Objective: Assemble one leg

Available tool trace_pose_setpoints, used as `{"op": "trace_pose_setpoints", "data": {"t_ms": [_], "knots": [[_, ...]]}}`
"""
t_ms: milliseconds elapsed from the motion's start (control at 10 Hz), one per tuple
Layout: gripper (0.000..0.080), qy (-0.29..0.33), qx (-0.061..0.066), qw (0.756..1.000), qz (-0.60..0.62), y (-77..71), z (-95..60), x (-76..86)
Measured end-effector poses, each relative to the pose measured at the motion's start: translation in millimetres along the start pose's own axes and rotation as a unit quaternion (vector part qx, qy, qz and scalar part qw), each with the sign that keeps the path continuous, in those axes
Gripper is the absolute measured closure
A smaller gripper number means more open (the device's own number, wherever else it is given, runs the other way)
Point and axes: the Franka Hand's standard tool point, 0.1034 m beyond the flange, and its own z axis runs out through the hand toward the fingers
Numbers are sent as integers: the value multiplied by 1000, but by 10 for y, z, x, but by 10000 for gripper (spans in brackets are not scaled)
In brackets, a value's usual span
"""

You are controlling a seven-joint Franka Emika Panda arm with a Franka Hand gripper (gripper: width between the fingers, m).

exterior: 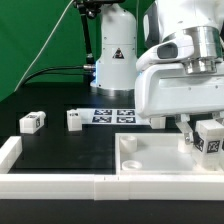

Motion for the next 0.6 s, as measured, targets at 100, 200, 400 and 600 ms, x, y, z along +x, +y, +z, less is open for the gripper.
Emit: {"op": "trace_pose_setpoints", "data": {"t_ms": [100,200,400,600], "knots": [[295,0,0,1000,0,0,0,0],[295,0,0,1000,0,0,0,0],[156,0,0,1000,0,0,0,0],[151,-1,0,1000,0,4,-1,1]]}}
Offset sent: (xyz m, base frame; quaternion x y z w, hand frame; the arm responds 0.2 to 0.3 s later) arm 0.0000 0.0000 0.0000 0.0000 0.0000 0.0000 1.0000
